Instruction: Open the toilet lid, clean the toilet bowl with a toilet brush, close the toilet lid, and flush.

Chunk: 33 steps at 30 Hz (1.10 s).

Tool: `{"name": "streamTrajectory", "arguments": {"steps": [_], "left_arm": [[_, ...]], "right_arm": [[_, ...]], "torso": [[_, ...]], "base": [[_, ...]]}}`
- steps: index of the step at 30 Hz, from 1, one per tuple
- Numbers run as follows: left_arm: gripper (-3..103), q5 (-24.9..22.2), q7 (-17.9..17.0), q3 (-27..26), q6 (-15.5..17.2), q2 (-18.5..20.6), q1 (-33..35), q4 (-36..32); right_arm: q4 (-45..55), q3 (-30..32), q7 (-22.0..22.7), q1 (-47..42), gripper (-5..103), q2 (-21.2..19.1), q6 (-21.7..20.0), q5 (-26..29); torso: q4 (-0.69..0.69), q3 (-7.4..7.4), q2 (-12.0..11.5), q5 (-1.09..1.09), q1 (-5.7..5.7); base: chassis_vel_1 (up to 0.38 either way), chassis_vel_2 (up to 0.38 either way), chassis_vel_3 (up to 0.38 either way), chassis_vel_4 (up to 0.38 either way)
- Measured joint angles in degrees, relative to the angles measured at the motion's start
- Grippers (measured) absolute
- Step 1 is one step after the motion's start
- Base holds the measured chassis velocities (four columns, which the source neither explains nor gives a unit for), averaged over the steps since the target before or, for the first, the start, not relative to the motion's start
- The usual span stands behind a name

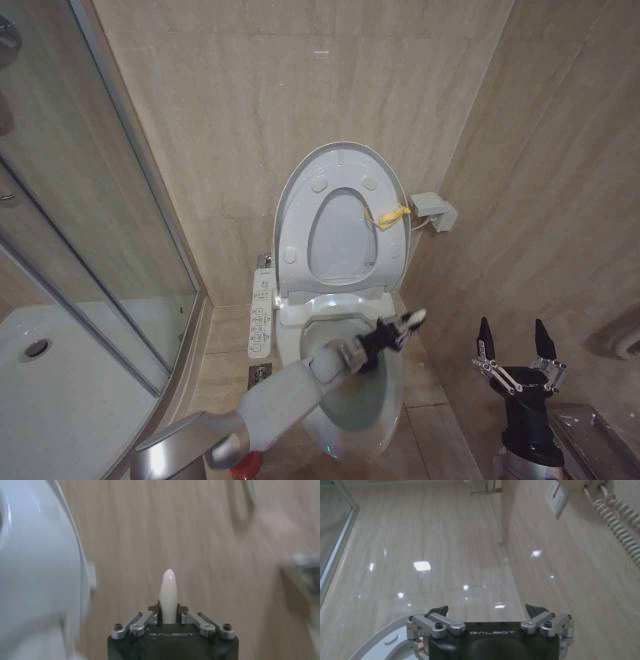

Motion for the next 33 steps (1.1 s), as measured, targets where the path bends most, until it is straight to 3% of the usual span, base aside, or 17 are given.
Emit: {"name": "streamTrajectory", "arguments": {"steps": [3,8,12,18,21,25,29,33], "left_arm": [[21,0.9,0.1,-0.4,-0.1,1.1,0.8,1.9],[21,0.1,-0.6,-2.1,0.0,1.1,0.3,-1.4],[21,-1.9,-1.2,-2.2,0.3,0.3,-0.3,-5.0],[21,-1.6,-0.4,-0.7,0.2,2.2,1.5,-0.7],[21,-2.0,-0.6,-0.9,0.4,1.9,1.0,-2.9],[21,-2.9,-1.1,-1.2,0.6,-0.1,-0.5,-6.1],[21,0.3,-0.4,-0.1,-0.2,0.4,0.8,-0.5],[21,0.6,-0.2,-0.2,-0.3,0.9,1.0,0.2]], "right_arm": [[0.1,0.3,-0.4,-0.2,100,-0.2,0.0,0.5],[0.2,0.3,-0.6,-0.1,100,-0.1,0.0,0.7],[0.0,0.0,-0.6,0.1,100,0.3,0.0,0.2],[0.0,0.4,-0.6,0.0,100,-0.2,0.0,0.6],[-0.1,0.5,-0.6,0.1,100,-0.2,0.0,0.8],[-0.2,0.3,-0.9,0.1,100,0.0,0.0,0.7],[0.1,1.0,-1.5,-0.4,100,-0.4,0.0,1.7],[0.3,1.3,-1.5,-0.6,100,-0.7,0.0,2.1]], "torso": [[0.07,0.00,0.0,0.01,0.00],[0.04,0.01,0.0,0.01,0.01],[-0.06,-0.01,0.0,-0.02,0.00],[0.07,0.00,0.0,0.01,0.00],[0.05,0.00,0.0,0.01,0.00],[-0.07,-0.02,0.0,-0.04,-0.01],[0.02,0.00,0.0,0.00,0.00],[0.06,0.00,0.0,0.02,0.00]], "base": [[0.000,0.000,0.000,0.000],[0.025,0.012,-0.006,0.002],[0.000,0.000,0.000,0.000],[0.000,0.000,0.000,0.000],[0.000,0.000,0.000,0.000],[0.000,0.000,0.000,0.000],[0.000,0.000,0.000,0.000],[0.000,0.000,0.000,0.000]]}}
